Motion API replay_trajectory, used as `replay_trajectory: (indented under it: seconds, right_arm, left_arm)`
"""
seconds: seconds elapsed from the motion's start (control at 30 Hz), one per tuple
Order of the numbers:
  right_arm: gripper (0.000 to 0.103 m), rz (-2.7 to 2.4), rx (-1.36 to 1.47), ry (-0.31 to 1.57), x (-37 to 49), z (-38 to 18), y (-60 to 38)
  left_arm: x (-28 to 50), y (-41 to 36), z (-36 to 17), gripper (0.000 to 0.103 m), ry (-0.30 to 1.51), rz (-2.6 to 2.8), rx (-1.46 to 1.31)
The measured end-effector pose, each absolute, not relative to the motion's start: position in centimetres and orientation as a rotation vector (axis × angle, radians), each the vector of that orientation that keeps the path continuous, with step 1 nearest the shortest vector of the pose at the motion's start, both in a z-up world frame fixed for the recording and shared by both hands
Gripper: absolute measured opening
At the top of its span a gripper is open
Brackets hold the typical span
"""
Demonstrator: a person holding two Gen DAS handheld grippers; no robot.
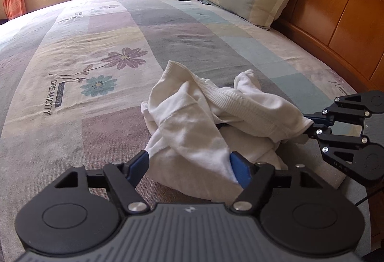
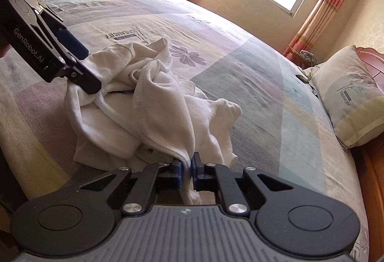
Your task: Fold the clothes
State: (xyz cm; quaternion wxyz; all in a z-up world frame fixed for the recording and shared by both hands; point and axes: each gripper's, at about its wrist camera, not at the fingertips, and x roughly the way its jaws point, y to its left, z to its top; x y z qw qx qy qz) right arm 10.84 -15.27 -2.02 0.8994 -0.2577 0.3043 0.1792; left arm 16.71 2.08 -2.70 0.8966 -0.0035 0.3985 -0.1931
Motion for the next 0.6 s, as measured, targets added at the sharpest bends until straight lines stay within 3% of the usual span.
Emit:
replay_trajectory:
  seconds: [0.13, 0.23, 0.27, 0.3, 0.4, 0.6]
  right_arm:
    - [0.014, 0.355, -0.486, 0.635, 11.2, -1.6, -16.5]
    - [0.023, 0.361, -0.487, 0.623, 11.2, -2.0, -16.0]
    - [0.026, 0.366, -0.498, 0.621, 11.3, -2.2, -15.7]
    - [0.026, 0.370, -0.509, 0.622, 11.3, -2.5, -15.4]
    - [0.017, 0.393, -0.521, 0.626, 11.4, -2.6, -15.1]
    - [0.012, 0.375, -0.497, 0.582, 12.1, -0.1, -16.6]
  left_arm:
    - [17.7, 1.9, -3.2, 0.068, 0.836, -0.433, -0.087]
    - [18.2, 2.0, -3.4, 0.050, 0.832, -0.435, -0.146]
    - [18.3, 2.0, -3.4, 0.037, 0.824, -0.435, -0.158]
    - [18.3, 2.0, -3.4, 0.026, 0.816, -0.425, -0.157]
    - [18.4, 2.7, -3.1, 0.011, 0.790, -0.400, -0.150]
    - [19.0, 4.5, -1.3, 0.006, 0.737, -0.358, -0.111]
